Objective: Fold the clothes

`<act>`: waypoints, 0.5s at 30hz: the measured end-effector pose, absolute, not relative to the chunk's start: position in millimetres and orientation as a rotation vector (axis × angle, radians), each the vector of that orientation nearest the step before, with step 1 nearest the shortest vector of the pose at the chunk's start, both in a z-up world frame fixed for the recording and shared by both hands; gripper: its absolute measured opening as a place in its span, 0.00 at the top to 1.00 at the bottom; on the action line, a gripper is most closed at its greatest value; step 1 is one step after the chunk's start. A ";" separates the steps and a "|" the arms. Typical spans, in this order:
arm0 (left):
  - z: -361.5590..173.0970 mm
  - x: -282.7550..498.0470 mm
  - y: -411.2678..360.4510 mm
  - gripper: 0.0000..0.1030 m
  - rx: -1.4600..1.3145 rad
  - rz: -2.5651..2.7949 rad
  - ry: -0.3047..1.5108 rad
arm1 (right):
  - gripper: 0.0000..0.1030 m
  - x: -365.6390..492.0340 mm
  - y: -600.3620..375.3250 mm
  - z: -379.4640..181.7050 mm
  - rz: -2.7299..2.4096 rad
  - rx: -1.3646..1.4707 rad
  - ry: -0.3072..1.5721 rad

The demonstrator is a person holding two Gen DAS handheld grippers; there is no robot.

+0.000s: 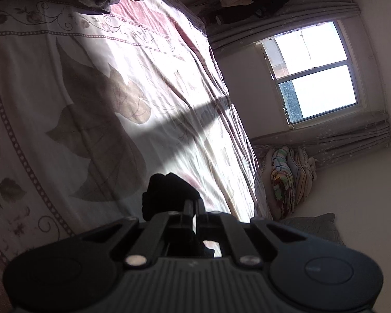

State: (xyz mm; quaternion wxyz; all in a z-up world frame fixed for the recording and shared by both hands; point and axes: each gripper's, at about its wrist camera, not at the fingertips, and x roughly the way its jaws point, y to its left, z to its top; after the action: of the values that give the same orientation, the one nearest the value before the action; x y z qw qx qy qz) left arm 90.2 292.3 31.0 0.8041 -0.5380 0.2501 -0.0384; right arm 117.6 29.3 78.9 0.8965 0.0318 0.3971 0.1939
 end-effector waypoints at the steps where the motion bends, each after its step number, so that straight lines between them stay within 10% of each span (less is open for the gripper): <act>1: 34.7 87.7 292.1 0.99 -1.143 -0.085 0.510 | 0.50 117.7 30.0 79.7 0.405 0.065 0.821; 9: 80.3 54.2 295.4 1.00 -1.040 -0.186 0.149 | 0.48 118.1 40.5 88.3 0.438 0.049 0.797; 15: 77.1 57.9 304.6 0.93 -0.967 0.032 0.320 | 0.47 118.4 44.4 86.9 0.436 0.044 0.801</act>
State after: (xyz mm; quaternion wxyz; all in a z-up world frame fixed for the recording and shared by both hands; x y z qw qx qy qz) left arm 57.9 304.6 77.1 0.8731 -0.4627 0.1530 0.0154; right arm 118.4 44.4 86.9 0.8977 0.0214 0.3866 0.2104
